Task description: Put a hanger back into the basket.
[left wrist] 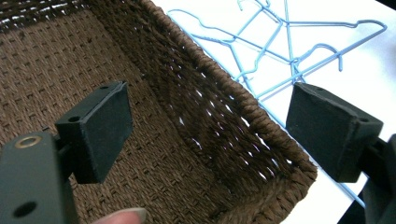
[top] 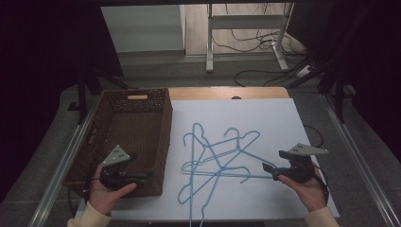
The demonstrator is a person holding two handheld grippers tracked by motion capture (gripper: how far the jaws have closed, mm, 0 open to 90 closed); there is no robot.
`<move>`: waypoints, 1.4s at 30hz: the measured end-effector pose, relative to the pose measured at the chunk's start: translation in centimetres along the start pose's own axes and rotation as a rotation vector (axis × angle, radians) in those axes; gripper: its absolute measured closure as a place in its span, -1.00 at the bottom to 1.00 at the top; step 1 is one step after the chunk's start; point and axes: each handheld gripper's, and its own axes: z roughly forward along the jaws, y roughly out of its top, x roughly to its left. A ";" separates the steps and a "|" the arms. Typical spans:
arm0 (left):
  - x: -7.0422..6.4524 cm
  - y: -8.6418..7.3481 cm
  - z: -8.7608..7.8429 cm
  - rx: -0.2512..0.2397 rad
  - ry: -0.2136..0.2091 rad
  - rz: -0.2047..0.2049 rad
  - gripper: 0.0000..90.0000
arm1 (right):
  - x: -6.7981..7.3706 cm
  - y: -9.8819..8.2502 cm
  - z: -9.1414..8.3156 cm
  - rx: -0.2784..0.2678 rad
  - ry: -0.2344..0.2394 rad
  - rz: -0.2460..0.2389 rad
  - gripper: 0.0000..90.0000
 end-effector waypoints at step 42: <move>-1.0 0.0 -0.5 -0.009 0.017 0.049 -0.65 | 1.1 1.7 2.1 0.092 -0.044 0.002 -0.48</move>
